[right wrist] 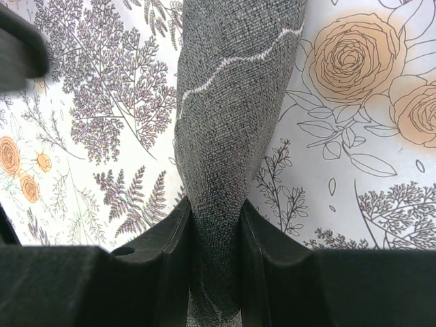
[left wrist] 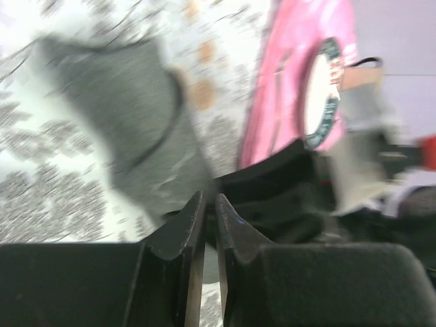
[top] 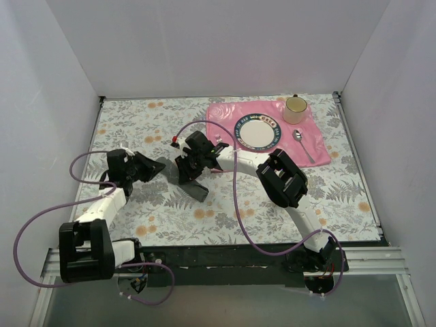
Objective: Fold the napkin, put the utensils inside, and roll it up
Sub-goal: Roll the napkin with the utensil
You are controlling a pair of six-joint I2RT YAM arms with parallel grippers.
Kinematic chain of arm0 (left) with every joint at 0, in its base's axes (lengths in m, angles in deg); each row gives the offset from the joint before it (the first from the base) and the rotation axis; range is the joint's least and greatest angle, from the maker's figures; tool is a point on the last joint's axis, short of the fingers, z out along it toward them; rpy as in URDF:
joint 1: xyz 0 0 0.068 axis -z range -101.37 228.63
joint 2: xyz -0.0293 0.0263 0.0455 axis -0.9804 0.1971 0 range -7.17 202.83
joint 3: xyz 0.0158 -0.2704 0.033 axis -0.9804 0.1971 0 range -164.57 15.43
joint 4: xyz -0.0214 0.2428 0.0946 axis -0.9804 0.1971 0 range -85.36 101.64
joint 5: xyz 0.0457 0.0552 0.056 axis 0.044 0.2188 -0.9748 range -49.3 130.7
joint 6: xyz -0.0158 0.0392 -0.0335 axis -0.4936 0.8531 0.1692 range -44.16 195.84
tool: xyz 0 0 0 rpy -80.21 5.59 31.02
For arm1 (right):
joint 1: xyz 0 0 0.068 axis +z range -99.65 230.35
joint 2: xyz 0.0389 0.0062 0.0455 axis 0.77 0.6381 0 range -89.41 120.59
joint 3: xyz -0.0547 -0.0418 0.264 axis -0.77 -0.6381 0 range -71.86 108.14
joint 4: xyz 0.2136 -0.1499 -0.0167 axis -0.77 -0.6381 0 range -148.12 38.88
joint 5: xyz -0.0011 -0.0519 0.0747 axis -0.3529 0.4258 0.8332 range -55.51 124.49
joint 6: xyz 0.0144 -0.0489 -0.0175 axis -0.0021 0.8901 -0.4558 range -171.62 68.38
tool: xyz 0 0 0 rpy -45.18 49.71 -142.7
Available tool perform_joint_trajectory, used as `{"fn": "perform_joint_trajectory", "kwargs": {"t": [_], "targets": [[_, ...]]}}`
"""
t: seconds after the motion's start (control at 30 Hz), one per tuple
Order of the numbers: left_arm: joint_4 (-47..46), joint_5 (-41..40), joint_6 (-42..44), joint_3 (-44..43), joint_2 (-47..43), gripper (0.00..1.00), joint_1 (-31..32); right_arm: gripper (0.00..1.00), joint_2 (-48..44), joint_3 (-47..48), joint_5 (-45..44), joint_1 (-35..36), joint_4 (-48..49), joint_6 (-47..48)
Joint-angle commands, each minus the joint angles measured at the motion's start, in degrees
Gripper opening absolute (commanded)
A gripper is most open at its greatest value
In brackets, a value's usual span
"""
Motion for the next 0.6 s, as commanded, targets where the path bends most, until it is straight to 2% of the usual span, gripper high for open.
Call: {"fn": "perform_joint_trajectory", "kwargs": {"t": [0.0,0.07,0.17,0.2,0.3,0.57], "targets": [[0.0,2.0,-1.5,-4.2,0.7,0.10,-0.2,0.30,1.7,1.4,-3.0,0.3,-4.2,1.4],[-1.0,2.8,-2.9,-5.6,6.1,0.09,-0.3,0.31,1.3,1.2,-3.0,0.3,-4.2,1.6],[-9.3,7.2,-7.0,-5.0,10.8,0.08,-0.3,0.33,1.2,1.1,-3.0,0.4,-4.2,1.7],[-14.5,10.2,-9.9,-4.4,13.6,0.07,-0.2,0.33,1.2,1.2,-2.8,0.4,-4.2,1.6],[-21.6,11.5,-12.3,-2.2,16.4,0.08,-0.2,0.33,1.5,1.4,-2.7,0.4,-4.2,1.6],[-24.8,8.8,-11.1,3.0,21.3,0.07,-1.0,0.34,1.6,1.5,-2.6,0.4,-4.6,1.7]]}}
